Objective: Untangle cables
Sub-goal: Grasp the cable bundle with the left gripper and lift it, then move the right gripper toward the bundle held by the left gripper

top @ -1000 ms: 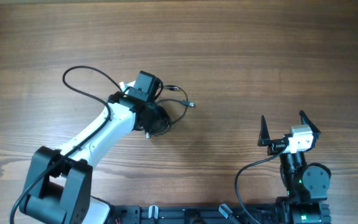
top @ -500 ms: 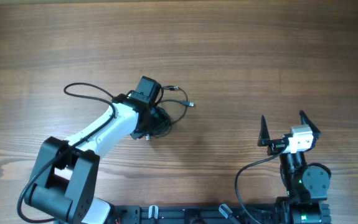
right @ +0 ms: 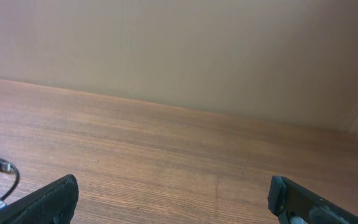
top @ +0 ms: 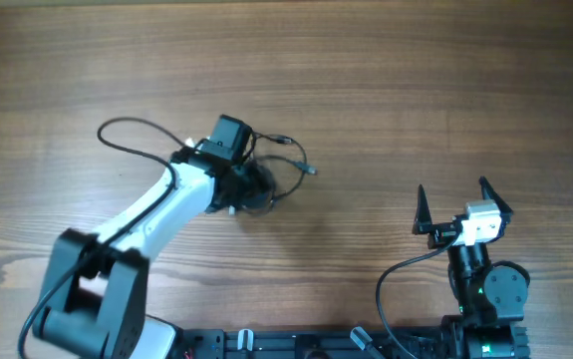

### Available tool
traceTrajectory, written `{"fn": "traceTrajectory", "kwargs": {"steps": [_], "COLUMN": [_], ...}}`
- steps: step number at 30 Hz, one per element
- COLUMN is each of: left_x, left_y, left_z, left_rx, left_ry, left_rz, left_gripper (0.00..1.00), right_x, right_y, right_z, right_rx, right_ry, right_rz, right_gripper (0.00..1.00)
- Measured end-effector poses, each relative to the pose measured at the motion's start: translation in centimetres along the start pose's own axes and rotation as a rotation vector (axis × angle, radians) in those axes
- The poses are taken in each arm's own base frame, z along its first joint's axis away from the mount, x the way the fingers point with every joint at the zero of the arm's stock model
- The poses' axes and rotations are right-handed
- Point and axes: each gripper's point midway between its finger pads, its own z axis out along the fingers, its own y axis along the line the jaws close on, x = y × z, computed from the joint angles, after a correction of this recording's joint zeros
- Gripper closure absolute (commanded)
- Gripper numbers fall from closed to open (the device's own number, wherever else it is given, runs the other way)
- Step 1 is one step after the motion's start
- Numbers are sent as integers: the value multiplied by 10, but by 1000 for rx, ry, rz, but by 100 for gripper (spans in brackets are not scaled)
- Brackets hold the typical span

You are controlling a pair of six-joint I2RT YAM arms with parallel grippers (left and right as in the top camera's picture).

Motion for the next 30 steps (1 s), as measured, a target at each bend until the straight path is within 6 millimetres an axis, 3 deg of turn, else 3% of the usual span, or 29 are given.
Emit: {"fn": "traceTrajectory", "kwargs": {"steps": [4,8,14,21,24,26,30], "left_x": [-27,-32,-33,-33,-34,-34,-34], "left_y": [-24,-27,-27,-27,-27,-27,-27], "left_z": [-48,-74,-80,-80,-80,-80,-80], "left_rx": [121,148,141,137,134,134,134], "left_ry": [-143,-213,-242,-244,-246,-246,-246], "left_rz": [204,387,519,551,552,552,552], "left_gripper": [96,96,96,96,96,96,96], "right_x": [0,0,0,-2,-10,-13,-17], "right_y": [0,0,0,7,31,53,68], "right_z": [0,0,0,0,-3,-9,-15], "right_rx": [0,0,0,-43,-187,-326,-421], "right_ry": [0,0,0,-9,-21,26,119], "right_rz": [0,0,0,38,280,575,954], "right_gripper": [0,0,0,0,0,0,0]}}
